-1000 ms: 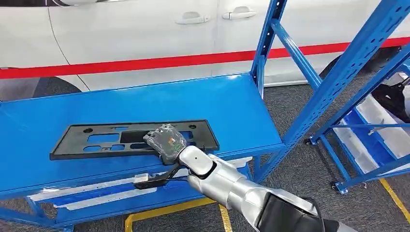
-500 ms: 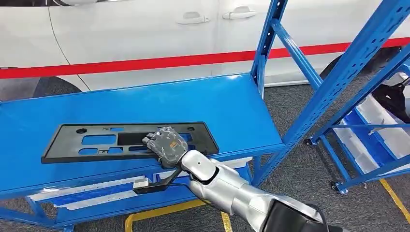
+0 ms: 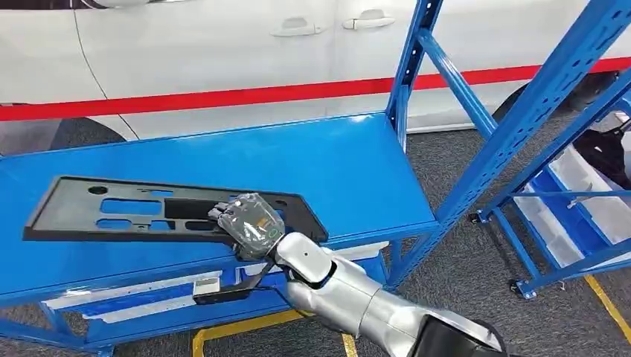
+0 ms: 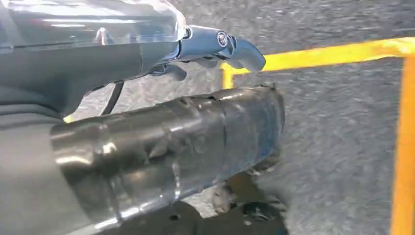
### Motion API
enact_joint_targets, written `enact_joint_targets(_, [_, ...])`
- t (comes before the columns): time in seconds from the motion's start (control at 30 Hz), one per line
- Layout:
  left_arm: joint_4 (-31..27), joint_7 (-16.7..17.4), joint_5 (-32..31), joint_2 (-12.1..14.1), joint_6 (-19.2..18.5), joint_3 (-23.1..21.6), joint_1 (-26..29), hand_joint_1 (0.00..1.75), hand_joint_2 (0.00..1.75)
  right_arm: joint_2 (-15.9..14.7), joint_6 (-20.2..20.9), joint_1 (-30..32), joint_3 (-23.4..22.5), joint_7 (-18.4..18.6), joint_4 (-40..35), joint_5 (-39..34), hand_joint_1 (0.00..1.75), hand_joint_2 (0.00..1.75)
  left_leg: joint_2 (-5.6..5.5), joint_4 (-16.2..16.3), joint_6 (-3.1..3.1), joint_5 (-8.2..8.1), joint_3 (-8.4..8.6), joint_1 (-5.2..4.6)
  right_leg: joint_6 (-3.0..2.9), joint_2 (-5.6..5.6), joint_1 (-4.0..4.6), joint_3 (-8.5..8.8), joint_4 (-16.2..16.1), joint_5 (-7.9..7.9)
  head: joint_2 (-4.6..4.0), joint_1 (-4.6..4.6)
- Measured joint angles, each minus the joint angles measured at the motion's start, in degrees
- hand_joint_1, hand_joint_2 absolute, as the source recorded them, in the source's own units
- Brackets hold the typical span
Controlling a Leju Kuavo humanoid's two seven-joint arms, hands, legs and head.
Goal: Take the parts from the cabinet and place them on the table.
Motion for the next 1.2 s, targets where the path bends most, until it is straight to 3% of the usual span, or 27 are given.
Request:
enact_joint_targets(0.23, [0.0, 1.0, 1.6, -0.5, -3.0, 1.0, -0.1, 0.00, 0.00, -0.5, 1.9, 3.2, 3.8, -1.8, -17.7, -3.7, 1.75, 1.75, 0.00, 0.0, -0.07, -0.08, 0.00, 0.02, -0.07, -0.03, 0.03, -0.02, 0.0, -0.15, -0.02, 0.00])
enact_joint_targets(0.27, [0.0, 1.0, 1.6, -0.6, -3.1, 1.2, -0.1, 0.00, 1.75, -0.7, 2.0, 3.6, 4.3, -1.8, -19.8, -3.8, 1.75, 1.75, 0.00, 0.0, -0.07, -0.09, 0.00, 0.03, -0.08, -0.03, 0.02, -0.02, 0.0, -0.16, -0.02, 0.00])
enact_joint_targets(0.37, [0.0, 0.6, 1.0, -0.7, -0.5, 1.6, -0.1, 0.00, 1.75, -1.6, 2.3, 4.4, 5.6, -2.5, -24.3, -5.8, 1.75, 1.75, 0.00, 0.0, -0.05, -0.14, 0.01, 0.03, -0.09, -0.03, 0.02, 0.00, 0.0, -0.18, 0.00, 0.02])
enact_joint_targets(0.63, [0.0, -0.7, 0.9, -0.9, -1.9, 2.3, -0.1, 0.00, 1.75, -5.7, 1.7, 9.2, 8.5, -4.7, -33.9, -7.8, 1.75, 1.75, -0.02, 0.0, -0.07, -0.20, 0.03, 0.02, -0.07, -0.04, 0.00, 0.03, 0.0, -0.21, -0.02, 0.00])
enact_joint_targets(1.17, [0.0, -0.8, 0.9, -1.1, -1.9, 3.0, -0.1, 0.00, 1.75, -8.1, 1.4, 10.0, 9.1, -4.6, -36.2, -7.9, 1.75, 1.75, -0.02, 0.0, -0.08, -0.19, 0.07, 0.03, -0.06, -0.03, 0.02, 0.03, 0.1, -0.21, 0.00, 0.00])
enact_joint_targets(1.2, [0.0, -0.8, 0.9, -1.1, -2.0, 3.0, -0.1, 0.00, 0.00, -8.1, 1.4, 10.0, 9.1, -4.6, -36.2, -7.9, 1.75, 1.75, -0.02, 0.0, -0.08, -0.19, 0.07, 0.03, -0.06, -0.03, 0.02, 0.03, 0.1, -0.21, -0.02, 0.00])
